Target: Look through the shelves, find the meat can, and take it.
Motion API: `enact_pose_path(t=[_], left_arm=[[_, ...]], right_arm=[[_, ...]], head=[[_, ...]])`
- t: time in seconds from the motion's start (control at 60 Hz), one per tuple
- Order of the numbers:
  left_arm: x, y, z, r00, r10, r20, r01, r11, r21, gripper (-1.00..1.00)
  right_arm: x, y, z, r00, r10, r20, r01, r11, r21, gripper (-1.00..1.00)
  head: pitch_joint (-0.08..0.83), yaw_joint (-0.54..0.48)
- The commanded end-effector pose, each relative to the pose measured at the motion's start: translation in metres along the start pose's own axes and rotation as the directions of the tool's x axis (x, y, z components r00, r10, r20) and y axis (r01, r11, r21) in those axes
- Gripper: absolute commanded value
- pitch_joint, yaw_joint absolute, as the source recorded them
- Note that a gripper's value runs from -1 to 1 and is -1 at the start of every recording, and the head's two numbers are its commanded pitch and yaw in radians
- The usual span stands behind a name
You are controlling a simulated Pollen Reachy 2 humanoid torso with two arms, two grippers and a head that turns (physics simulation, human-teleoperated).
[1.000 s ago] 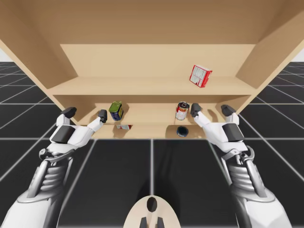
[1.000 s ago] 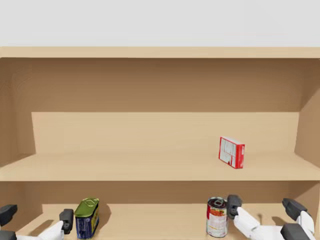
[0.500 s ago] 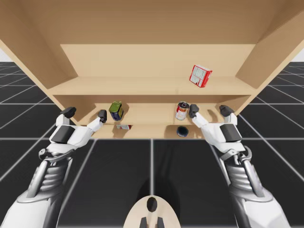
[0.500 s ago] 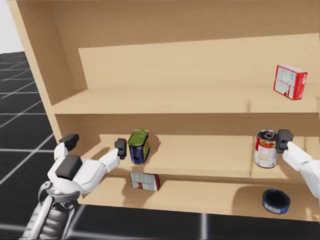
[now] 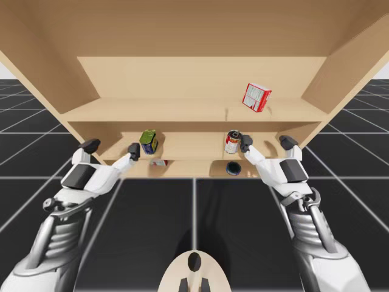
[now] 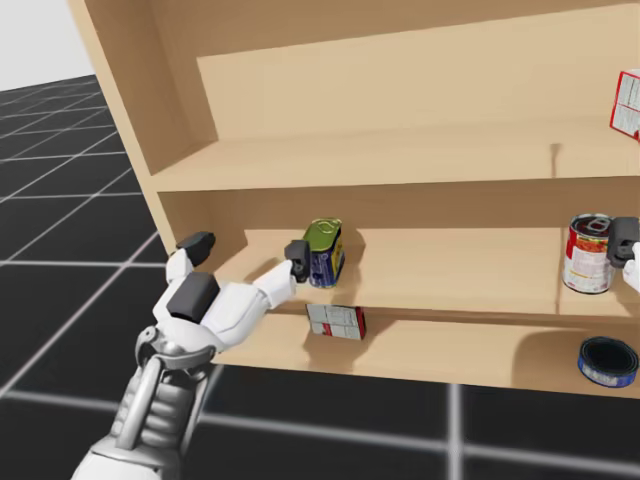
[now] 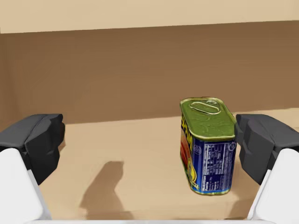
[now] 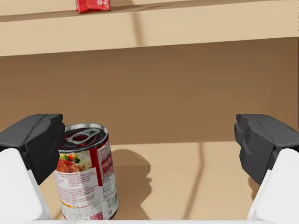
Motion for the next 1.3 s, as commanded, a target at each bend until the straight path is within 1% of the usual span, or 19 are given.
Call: enact_pose_path(t=[0.017, 0.05, 0.183, 0.217, 0.3, 0.367, 0.45, 0.6, 0.667, 0.7, 0.783, 0.867, 0.967, 1.05, 1.1, 1.15, 1.2, 1.267, 1.3], left_arm=[[0.012, -0.021, 0.017, 0.999, -0.001, -0.039, 0.000, 1.000, -0.031, -1.00], [0.015, -0.029, 0.024, 0.998, 0.001, -0.057, -0.003, 0.999, -0.048, -1.00], [0.019, -0.046, 0.033, 0.996, 0.001, -0.091, -0.010, 0.996, -0.089, -1.00], [0.020, -0.048, 0.034, 0.996, 0.001, -0.091, -0.010, 0.996, -0.091, -1.00], [0.019, -0.056, 0.031, 0.996, -0.015, -0.091, 0.006, 0.995, -0.095, -1.00], [0.015, -0.058, 0.025, 0.995, -0.014, -0.103, 0.004, 0.996, -0.093, -1.00], [0.008, -0.060, 0.014, 0.993, -0.013, -0.115, 0.004, 0.996, -0.084, -1.00], [-0.002, -0.061, -0.011, 0.991, -0.027, -0.129, 0.020, 0.998, -0.056, -1.00], [-0.005, -0.061, -0.021, 0.990, -0.017, -0.142, 0.010, 0.999, -0.051, -1.00], [-0.006, -0.061, -0.026, 0.989, -0.021, -0.146, 0.015, 0.999, -0.045, -1.00], [-0.011, -0.060, -0.043, 0.986, -0.006, -0.169, 0.001, 0.999, -0.034, -1.00], [-0.017, -0.059, -0.057, 0.980, 0.022, -0.196, -0.028, 0.999, -0.030, -1.00], [-0.024, -0.058, -0.070, 0.977, 0.034, -0.211, -0.039, 0.999, -0.022, -1.00], [-0.032, -0.057, -0.082, 0.970, 0.057, -0.235, -0.064, 0.998, -0.022, -1.00], [-0.035, -0.057, -0.086, 0.969, 0.058, -0.240, -0.064, 0.998, -0.019, -1.00], [-0.042, -0.056, -0.093, 0.961, 0.074, -0.267, -0.080, 0.997, -0.014, -1.00], [-0.047, -0.055, -0.097, 0.957, 0.082, -0.279, -0.088, 0.996, -0.009, -1.00], [-0.051, -0.055, -0.101, 0.954, 0.087, -0.288, -0.094, 0.996, -0.010, -1.00], [-0.053, -0.055, -0.102, 0.955, 0.085, -0.285, -0.091, 0.996, -0.007, -1.00]], right_arm=[[-0.002, 0.003, 0.001, 1.000, -0.016, -0.006, 0.016, 1.000, -0.005, -1.00], [-0.002, 0.002, 0.001, 1.000, -0.015, -0.006, 0.015, 1.000, -0.007, -1.00], [-0.003, 0.002, 0.001, 1.000, -0.011, -0.005, 0.011, 1.000, -0.009, -1.00], [-0.003, 0.002, 0.000, 1.000, -0.012, -0.005, 0.012, 1.000, -0.009, -1.00], [-0.003, 0.001, 0.000, 1.000, -0.013, -0.005, 0.013, 1.000, -0.010, -1.00], [-0.003, 0.001, 0.001, 1.000, -0.014, -0.005, 0.014, 1.000, -0.010, -1.00], [-0.003, 0.000, 0.000, 1.000, -0.013, -0.005, 0.013, 1.000, -0.012, -1.00], [-0.003, -0.001, 0.000, 1.000, -0.016, -0.003, 0.016, 1.000, -0.016, -1.00], [-0.003, -0.001, 0.000, 1.000, -0.016, -0.002, 0.016, 1.000, -0.019, -1.00], [-0.003, -0.002, 0.000, 1.000, -0.017, -0.002, 0.017, 1.000, -0.019, -1.00], [-0.002, -0.002, 0.000, 1.000, -0.017, -0.001, 0.017, 1.000, -0.020, -1.00], [-0.002, -0.003, 0.000, 1.000, -0.018, 0.001, 0.018, 1.000, -0.023, -1.00], [-0.002, -0.004, 0.000, 1.000, -0.018, 0.003, 0.019, 1.000, -0.025, -1.00], [-0.001, -0.005, 0.000, 1.000, -0.021, 0.005, 0.021, 0.999, -0.028, -1.00], [-0.001, -0.005, 0.000, 1.000, -0.021, 0.006, 0.021, 0.999, -0.029, -1.00], [-0.001, -0.005, 0.000, 1.000, -0.022, 0.006, 0.022, 0.999, -0.029, -1.00], [-0.001, -0.006, 0.000, 1.000, -0.022, 0.006, 0.022, 0.999, -0.029, -1.00], [-0.001, -0.006, 0.000, 1.000, -0.024, 0.007, 0.024, 0.999, -0.029, -1.00], [-0.001, -0.006, 0.000, 1.000, -0.024, 0.007, 0.024, 0.999, -0.029, -1.00]], head=[[0.405, 0.28], [0.406, 0.28], [0.405, 0.29], [0.404, 0.29], [0.406, 0.30], [0.407, 0.30], [0.408, 0.30], [0.412, 0.31], [0.410, 0.31], [0.411, 0.31], [0.412, 0.31], [0.414, 0.31], [0.416, 0.31], [0.417, 0.31], [0.417, 0.31], [0.418, 0.31], [0.419, 0.31], [0.420, 0.31], [0.421, 0.31]])
